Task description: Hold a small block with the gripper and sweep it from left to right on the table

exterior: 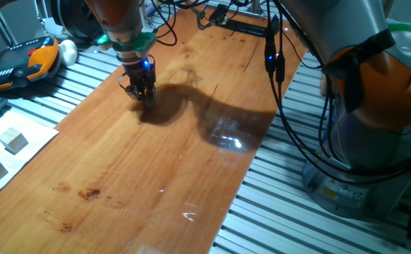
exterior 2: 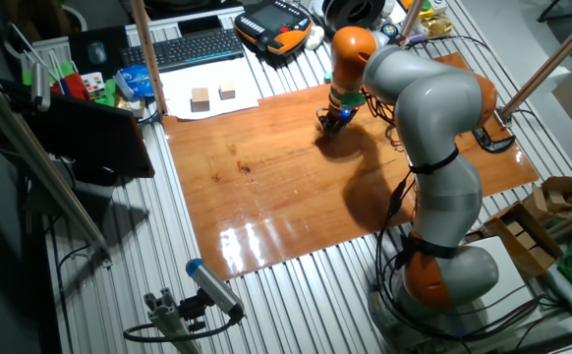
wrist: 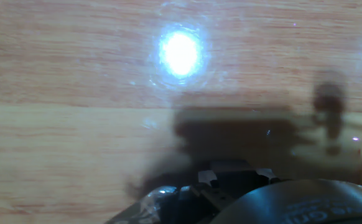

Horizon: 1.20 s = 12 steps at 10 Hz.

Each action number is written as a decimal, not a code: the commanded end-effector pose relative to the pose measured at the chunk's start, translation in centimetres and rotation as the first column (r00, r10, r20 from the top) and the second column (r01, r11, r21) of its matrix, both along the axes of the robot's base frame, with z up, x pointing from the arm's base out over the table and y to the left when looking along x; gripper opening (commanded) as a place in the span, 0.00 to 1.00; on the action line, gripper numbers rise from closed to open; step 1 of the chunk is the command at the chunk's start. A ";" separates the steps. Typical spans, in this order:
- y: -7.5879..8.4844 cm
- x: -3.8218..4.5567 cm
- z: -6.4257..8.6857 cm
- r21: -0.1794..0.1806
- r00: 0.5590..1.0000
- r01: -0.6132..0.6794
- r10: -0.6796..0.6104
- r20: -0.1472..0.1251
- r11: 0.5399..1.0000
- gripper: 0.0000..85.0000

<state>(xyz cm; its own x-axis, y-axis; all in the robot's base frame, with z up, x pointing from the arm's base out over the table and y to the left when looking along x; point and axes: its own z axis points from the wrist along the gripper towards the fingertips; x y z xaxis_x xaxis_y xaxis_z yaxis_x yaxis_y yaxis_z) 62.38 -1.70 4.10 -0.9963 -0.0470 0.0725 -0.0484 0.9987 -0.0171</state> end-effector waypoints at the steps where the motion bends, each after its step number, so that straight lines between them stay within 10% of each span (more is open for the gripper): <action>1: 0.2 0.03 -0.1 -0.001 1.000 0.002 -0.002 -0.003 1.000 0.01; 12: 3.2 0.13 0.0 -0.004 0.999 0.032 -0.032 -0.034 0.999 0.01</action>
